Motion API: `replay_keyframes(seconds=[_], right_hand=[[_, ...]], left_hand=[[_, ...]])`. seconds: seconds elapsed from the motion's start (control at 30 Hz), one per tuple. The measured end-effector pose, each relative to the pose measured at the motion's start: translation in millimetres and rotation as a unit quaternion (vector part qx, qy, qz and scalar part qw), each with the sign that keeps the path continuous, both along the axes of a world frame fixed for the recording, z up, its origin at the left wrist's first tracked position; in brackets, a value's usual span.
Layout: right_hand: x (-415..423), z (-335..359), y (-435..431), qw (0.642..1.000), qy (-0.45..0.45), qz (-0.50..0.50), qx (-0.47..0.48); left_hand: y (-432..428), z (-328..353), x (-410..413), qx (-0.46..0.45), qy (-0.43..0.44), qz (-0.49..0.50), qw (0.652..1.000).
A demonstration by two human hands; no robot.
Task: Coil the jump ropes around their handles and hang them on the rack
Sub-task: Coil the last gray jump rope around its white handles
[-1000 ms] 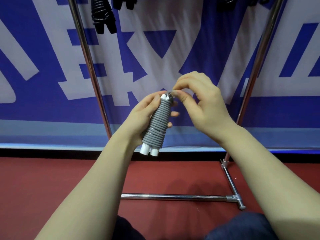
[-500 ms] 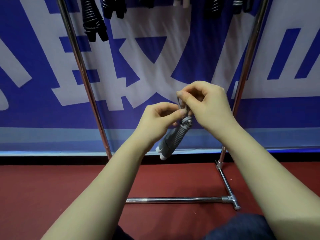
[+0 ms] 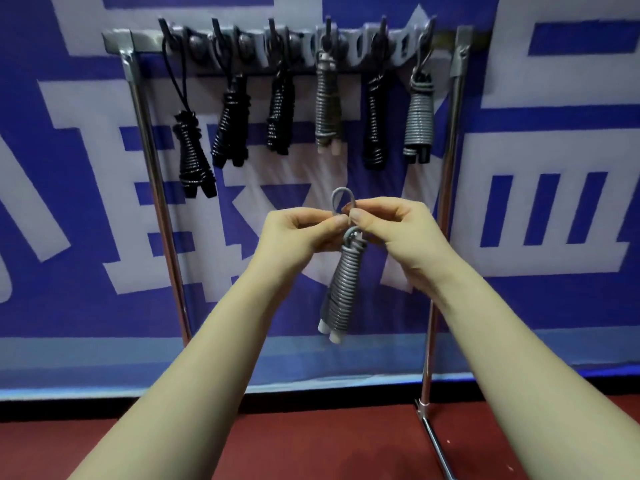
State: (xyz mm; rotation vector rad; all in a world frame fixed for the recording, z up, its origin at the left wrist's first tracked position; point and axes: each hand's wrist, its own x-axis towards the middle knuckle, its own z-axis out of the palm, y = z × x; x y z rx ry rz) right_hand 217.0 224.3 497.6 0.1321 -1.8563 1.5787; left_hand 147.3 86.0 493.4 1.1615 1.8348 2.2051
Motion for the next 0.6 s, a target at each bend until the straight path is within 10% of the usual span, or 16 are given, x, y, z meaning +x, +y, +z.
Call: replay_keyframes(seconds=[0.6], right_hand=[[-155,191,-104,0.997,0.065,0.038,0.003]], left_hand=[[-77,167,-104,0.206,-0.028,0.149,0.967]])
